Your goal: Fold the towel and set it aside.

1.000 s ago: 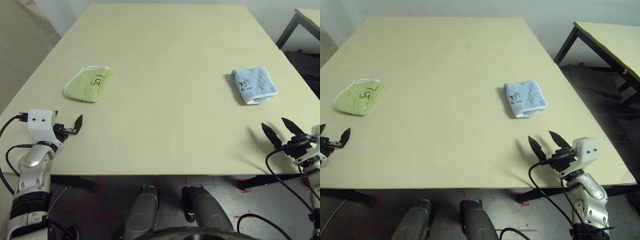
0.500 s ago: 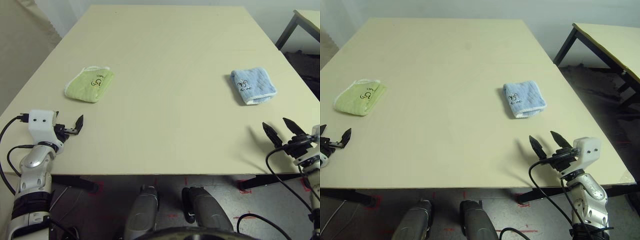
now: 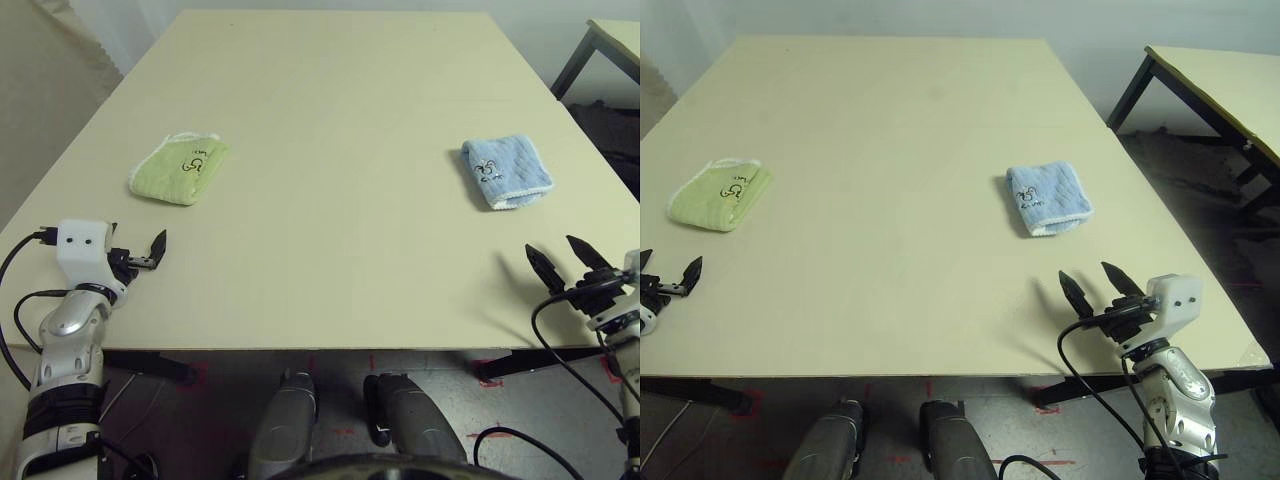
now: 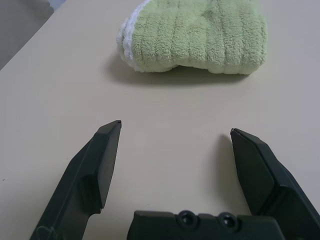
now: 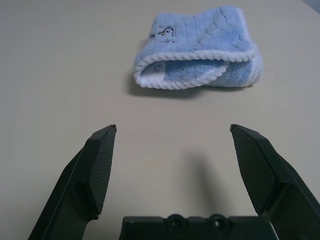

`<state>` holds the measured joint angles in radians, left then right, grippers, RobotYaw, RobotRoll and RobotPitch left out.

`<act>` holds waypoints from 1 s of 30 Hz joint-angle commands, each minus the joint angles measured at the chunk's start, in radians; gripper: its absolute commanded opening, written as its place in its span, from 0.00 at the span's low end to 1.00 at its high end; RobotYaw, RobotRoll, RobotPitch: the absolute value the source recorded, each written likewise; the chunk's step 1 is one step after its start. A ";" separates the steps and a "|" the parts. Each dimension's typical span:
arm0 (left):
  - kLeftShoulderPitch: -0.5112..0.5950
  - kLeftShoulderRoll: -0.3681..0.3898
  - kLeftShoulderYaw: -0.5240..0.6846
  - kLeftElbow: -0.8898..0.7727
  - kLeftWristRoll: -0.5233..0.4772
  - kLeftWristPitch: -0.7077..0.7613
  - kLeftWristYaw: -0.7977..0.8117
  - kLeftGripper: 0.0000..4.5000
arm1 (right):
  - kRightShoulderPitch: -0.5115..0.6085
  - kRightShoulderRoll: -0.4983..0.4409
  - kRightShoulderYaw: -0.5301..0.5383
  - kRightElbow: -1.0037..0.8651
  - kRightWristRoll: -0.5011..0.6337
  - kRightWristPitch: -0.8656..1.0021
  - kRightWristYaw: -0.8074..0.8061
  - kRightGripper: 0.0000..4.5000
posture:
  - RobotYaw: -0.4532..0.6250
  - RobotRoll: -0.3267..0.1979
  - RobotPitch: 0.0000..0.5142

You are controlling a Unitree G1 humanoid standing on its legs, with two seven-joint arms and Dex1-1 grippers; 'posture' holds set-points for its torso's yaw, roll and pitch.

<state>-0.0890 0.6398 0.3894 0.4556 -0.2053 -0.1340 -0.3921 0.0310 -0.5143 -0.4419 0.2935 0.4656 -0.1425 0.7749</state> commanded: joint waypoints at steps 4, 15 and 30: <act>0.011 -0.008 0.000 0.021 0.003 0.002 -0.004 0.99 | 0.004 0.000 -0.006 0.014 -0.002 -0.013 -0.003 1.00 | 0.45 0.62 0.27; 0.006 -0.007 -0.003 0.028 0.004 -0.001 -0.010 0.99 | 0.011 -0.004 -0.012 0.020 0.001 -0.017 0.004 1.00 | 0.44 0.62 0.28; -0.011 -0.004 -0.007 0.047 0.009 -0.013 -0.019 0.99 | 0.025 0.003 -0.021 0.028 0.008 -0.029 0.001 1.00 | 0.44 0.62 0.26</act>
<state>-0.1112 0.6399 0.3892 0.4848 -0.2032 -0.1445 -0.4028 0.0434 -0.5149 -0.4488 0.3151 0.4674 -0.1668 0.7758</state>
